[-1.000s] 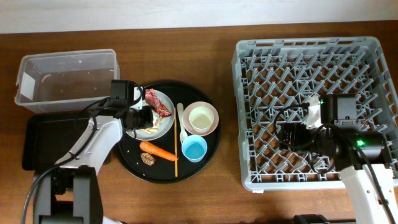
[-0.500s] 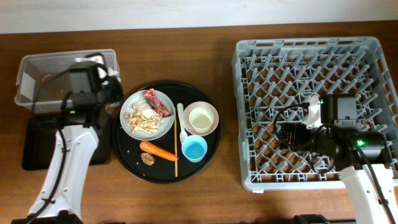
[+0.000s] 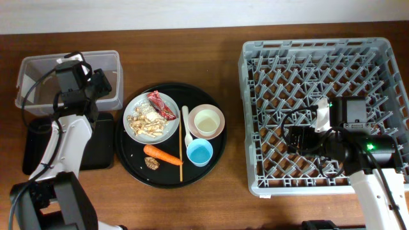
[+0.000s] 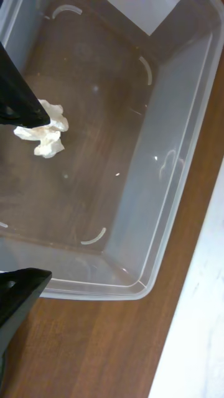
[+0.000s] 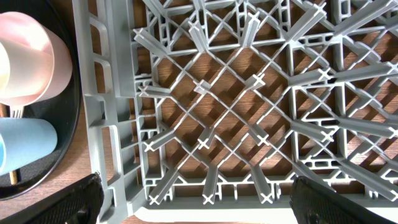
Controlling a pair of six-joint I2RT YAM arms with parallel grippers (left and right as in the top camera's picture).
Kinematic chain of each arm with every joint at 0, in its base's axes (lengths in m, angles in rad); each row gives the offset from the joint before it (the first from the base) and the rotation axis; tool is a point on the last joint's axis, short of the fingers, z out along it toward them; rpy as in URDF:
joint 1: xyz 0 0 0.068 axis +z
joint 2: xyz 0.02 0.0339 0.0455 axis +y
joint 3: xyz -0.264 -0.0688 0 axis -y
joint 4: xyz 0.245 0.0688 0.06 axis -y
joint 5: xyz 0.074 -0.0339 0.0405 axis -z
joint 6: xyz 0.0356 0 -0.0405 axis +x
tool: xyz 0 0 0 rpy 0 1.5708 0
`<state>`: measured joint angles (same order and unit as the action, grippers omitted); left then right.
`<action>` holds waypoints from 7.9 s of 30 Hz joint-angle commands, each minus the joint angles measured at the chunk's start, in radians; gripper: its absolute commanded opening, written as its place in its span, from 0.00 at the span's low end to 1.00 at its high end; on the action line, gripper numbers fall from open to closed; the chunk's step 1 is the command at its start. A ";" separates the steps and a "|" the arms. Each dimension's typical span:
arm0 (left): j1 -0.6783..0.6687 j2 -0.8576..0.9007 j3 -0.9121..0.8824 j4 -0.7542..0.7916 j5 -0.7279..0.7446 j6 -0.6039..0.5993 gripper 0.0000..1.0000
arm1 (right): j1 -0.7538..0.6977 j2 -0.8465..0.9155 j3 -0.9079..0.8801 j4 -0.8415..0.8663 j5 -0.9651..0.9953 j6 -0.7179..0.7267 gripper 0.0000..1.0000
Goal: Sort waste into correct bins and load items into the dishwasher rack
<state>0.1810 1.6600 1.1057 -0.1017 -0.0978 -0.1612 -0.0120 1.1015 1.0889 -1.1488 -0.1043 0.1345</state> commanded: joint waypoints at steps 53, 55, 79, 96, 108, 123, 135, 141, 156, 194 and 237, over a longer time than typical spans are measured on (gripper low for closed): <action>0.038 -0.026 0.068 -0.117 0.103 -0.181 0.53 | 0.005 0.000 0.020 -0.007 0.011 -0.003 0.99; 0.003 -0.090 0.068 -0.177 0.246 -0.181 0.51 | 0.005 0.000 0.020 -0.015 0.010 -0.003 0.99; -0.581 0.126 0.406 -0.837 0.288 0.079 0.99 | 0.005 0.000 0.020 -0.016 0.008 -0.003 0.99; -0.651 0.311 0.406 -0.796 0.286 0.072 0.14 | 0.005 0.000 0.020 -0.023 0.008 -0.003 0.99; -0.487 0.309 0.821 -1.132 0.593 0.144 0.00 | 0.005 0.000 0.020 0.064 -0.002 0.006 0.99; -0.475 0.311 0.821 -1.126 1.340 0.466 0.00 | 0.006 0.167 0.020 0.516 -1.160 -0.393 0.99; -0.559 0.311 0.821 -1.126 1.344 0.416 0.00 | 0.006 0.192 0.020 0.558 -1.156 -0.391 0.99; -0.558 0.311 0.821 -1.111 1.344 0.416 0.00 | 0.006 0.203 0.020 0.536 -1.171 -0.388 0.86; -0.558 0.311 0.821 -1.092 1.329 0.416 0.06 | 0.006 0.203 0.020 0.547 -1.202 -0.389 0.74; -0.421 0.311 0.821 -1.302 0.154 0.175 0.22 | -0.645 0.395 0.386 -0.234 0.037 -0.020 0.47; -0.137 0.309 0.821 -1.450 0.327 0.029 0.29 | 0.551 0.592 0.385 0.000 -0.019 0.142 0.84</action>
<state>0.0807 1.9732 1.9160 -1.5322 0.1524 -0.1505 0.5369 1.6962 1.4578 -1.1500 -0.2447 0.1810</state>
